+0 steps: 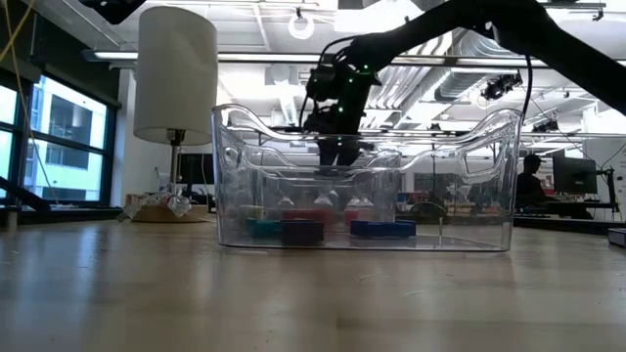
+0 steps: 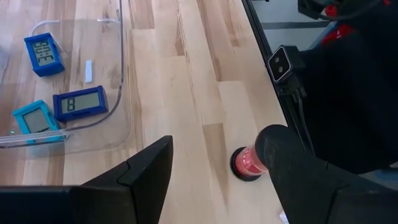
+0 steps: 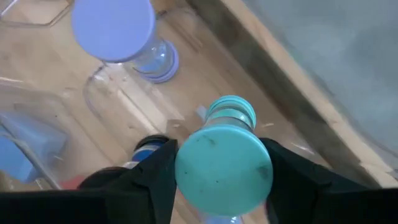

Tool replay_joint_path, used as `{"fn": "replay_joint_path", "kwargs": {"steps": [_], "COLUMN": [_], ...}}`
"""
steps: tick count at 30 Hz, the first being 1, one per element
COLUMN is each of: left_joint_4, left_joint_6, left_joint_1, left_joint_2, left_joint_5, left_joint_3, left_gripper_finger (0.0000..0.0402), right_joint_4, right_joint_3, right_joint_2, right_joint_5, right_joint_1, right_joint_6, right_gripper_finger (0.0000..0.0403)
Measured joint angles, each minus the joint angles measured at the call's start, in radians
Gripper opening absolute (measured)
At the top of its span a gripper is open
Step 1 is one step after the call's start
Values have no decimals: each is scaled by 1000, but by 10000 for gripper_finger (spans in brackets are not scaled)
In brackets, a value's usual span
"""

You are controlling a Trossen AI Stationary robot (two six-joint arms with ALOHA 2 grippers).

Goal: Pick & Place Office items
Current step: Put the light blue hourglass into the top transparent bin, then put the small white charger adapter into the middle transparent bin

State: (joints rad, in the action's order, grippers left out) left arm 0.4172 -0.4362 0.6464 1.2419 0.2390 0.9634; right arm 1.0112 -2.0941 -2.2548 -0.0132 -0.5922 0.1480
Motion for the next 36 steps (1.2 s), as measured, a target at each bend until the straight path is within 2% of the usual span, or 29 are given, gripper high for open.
{"fn": "replay_joint_path", "kwargs": {"steps": [4,12,23,30,36], "left_joint_4": [1,1,1,1,1], "left_joint_6": [-2,-2,-2,2,2], "left_joint_1": [0,0,0,0,0], "left_joint_2": [0,0,0,0,0], "left_joint_5": [0,0,0,0,0], "left_joint_3": [0,0,0,0,0], "left_gripper_finger": [246,246,246,246,246], "right_joint_4": [-5,-6,-51,-17,93], "right_joint_3": [0,0,-2,-49,-128], "right_joint_2": [-12,-12,-2,-1,-1], "right_joint_5": [-18,-15,7,11,9], "right_joint_1": [-3,-2,4,7,22], "right_joint_6": [5,12,20,34,39], "right_gripper_finger": [195,229,230,231,231]}}
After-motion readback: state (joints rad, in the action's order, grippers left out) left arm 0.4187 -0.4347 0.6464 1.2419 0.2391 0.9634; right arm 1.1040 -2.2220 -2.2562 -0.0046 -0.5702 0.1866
